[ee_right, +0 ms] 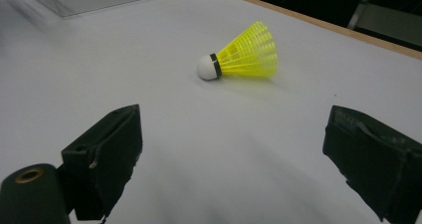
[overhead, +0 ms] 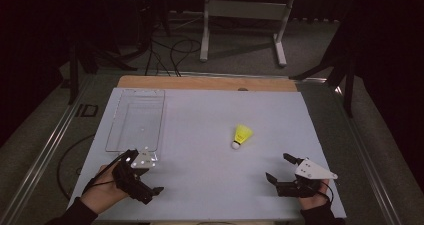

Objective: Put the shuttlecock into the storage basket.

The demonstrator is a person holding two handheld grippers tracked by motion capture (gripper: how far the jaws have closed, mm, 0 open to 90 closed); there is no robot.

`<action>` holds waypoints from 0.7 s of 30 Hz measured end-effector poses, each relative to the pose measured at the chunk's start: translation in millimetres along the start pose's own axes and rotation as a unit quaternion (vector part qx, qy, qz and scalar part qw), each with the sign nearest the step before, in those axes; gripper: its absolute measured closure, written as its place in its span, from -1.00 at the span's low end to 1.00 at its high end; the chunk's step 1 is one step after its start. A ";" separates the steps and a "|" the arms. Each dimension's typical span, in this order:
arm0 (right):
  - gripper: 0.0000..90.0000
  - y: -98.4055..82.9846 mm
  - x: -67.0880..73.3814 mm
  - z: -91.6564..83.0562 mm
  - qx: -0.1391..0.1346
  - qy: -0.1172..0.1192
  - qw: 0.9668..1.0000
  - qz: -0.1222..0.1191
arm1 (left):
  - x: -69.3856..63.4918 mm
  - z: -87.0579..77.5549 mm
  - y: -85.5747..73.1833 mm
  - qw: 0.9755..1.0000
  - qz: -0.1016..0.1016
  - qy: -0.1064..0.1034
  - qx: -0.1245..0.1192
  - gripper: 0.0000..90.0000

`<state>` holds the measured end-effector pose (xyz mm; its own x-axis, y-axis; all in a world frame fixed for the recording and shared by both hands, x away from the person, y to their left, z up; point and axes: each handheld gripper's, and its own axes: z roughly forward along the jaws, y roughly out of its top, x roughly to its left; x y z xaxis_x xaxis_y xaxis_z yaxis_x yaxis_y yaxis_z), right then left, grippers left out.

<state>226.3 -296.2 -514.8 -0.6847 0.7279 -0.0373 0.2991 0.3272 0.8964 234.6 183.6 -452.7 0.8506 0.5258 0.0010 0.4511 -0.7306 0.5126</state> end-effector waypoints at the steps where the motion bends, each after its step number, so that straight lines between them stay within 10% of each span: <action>1: -0.80 0.0 0.0 0.1 0.000 0.001 1.000 0.000 | -0.6 1.1 1.5 1.000 0.003 0.000 0.005 -1.00; 21: -0.80 -0.1 0.3 0.9 0.004 0.007 1.000 0.000 | -11.6 19.5 29.5 0.997 -0.007 -0.010 0.073 -1.00</action>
<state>226.7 -295.5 -515.3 -0.6945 0.7188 -0.0314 0.3041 0.3328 0.8926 243.3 147.5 -454.3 0.8484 0.5288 -0.0232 0.4964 -0.7797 0.3818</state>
